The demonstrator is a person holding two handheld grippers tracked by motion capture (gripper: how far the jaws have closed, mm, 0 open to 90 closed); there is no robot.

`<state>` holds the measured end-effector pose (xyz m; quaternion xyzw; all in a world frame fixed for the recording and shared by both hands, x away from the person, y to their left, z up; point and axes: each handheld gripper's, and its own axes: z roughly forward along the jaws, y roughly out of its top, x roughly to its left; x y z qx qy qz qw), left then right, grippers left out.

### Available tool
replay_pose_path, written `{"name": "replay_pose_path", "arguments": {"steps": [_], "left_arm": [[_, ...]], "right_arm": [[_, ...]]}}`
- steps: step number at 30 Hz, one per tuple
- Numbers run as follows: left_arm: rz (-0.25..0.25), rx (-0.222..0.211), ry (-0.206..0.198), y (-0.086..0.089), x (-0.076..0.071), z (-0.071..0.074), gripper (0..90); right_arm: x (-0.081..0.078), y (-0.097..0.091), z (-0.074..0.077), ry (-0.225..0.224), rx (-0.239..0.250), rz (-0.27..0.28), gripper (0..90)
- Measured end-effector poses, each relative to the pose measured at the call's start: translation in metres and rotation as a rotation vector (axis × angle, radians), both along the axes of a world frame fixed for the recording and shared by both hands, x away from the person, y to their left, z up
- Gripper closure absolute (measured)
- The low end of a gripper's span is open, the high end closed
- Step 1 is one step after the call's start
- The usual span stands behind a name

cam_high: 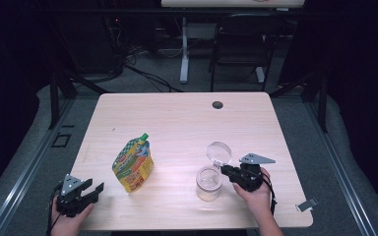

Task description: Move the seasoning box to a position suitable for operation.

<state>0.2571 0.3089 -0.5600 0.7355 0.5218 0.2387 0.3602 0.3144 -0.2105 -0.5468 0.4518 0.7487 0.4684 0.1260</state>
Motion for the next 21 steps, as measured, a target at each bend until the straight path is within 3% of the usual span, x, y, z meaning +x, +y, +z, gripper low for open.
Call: {"name": "replay_pose_path", "arguments": {"steps": [2,6,12,21], "left_arm": [[-0.009,-0.004,-0.004,-0.001,0.0,0.0,51.6],[-0.064,-0.054,-0.011,-0.007,-0.002,0.006,50.7],[-0.129,-0.068,-0.03,-0.016,-0.005,0.011,50.1],[-0.223,-0.076,-0.026,-0.03,-0.012,0.018,48.8]], "right_arm": [[-0.002,-0.001,0.0,-0.006,0.008,-0.009,79.8],[-0.004,-0.003,0.001,-0.005,-0.004,-0.018,77.6],[-0.007,-0.005,0.001,-0.011,-0.004,-0.027,76.0],[-0.011,-0.009,0.001,-0.011,0.007,-0.041,73.0]]}}
